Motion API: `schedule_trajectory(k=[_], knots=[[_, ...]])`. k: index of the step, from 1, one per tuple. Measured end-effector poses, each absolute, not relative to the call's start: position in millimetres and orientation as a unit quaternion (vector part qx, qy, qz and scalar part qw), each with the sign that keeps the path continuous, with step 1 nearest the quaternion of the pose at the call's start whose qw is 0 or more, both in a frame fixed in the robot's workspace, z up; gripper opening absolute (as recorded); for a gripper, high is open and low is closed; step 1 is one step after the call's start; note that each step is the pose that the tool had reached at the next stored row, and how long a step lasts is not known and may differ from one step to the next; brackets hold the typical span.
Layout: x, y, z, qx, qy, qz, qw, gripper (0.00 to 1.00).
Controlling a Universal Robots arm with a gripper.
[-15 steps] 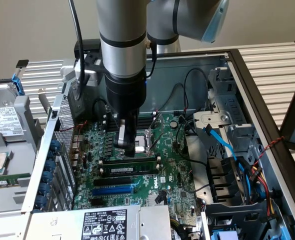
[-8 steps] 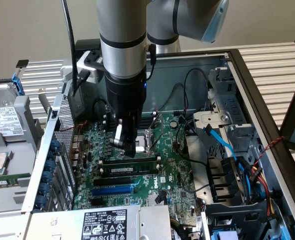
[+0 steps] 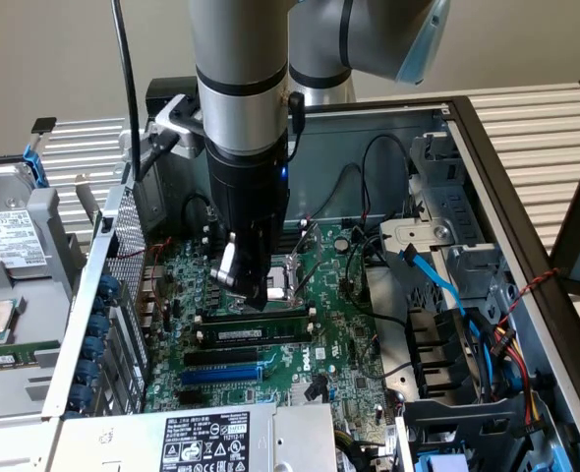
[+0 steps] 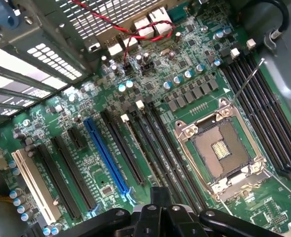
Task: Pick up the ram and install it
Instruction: 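Press down the ram until it locks into place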
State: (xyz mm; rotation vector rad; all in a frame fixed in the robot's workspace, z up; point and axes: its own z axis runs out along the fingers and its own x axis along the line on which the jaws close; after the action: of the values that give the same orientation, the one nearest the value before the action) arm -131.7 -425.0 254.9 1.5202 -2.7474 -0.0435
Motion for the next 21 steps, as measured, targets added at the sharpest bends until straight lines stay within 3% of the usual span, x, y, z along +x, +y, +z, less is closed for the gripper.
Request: schedule_trajectory(k=[21], knots=[[-131.7,-425.0,253.4,0.327,-0.945,-0.014,-0.002,0.10]])
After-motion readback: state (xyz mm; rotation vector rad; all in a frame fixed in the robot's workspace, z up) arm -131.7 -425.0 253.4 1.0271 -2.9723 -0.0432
